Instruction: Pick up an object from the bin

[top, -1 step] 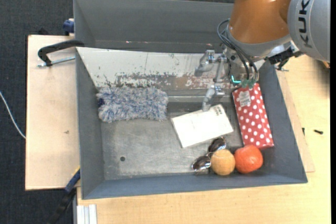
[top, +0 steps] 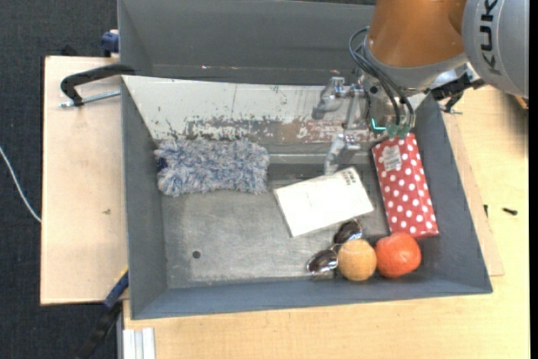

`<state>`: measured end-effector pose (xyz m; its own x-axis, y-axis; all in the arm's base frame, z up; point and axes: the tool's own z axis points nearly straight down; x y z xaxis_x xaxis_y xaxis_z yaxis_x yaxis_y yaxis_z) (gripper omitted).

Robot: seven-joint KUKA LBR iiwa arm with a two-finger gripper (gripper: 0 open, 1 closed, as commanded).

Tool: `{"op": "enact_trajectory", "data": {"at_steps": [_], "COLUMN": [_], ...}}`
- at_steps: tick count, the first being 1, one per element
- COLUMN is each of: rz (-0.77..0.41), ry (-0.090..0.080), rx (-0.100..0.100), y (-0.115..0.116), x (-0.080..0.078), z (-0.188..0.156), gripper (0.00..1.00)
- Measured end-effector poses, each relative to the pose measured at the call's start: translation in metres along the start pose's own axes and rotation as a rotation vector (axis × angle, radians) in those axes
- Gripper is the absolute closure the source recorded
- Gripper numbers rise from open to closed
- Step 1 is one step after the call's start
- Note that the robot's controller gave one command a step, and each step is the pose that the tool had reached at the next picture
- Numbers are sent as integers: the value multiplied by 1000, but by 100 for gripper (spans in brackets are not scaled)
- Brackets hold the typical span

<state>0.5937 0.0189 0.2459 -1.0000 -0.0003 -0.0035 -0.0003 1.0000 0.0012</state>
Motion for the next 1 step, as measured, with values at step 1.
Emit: {"op": "enact_trajectory", "data": {"at_steps": [1], "rz": [0], "ry": [-7], "rx": [0], "y": [-8], "x": [3], "z": [44], "gripper": [0]}}
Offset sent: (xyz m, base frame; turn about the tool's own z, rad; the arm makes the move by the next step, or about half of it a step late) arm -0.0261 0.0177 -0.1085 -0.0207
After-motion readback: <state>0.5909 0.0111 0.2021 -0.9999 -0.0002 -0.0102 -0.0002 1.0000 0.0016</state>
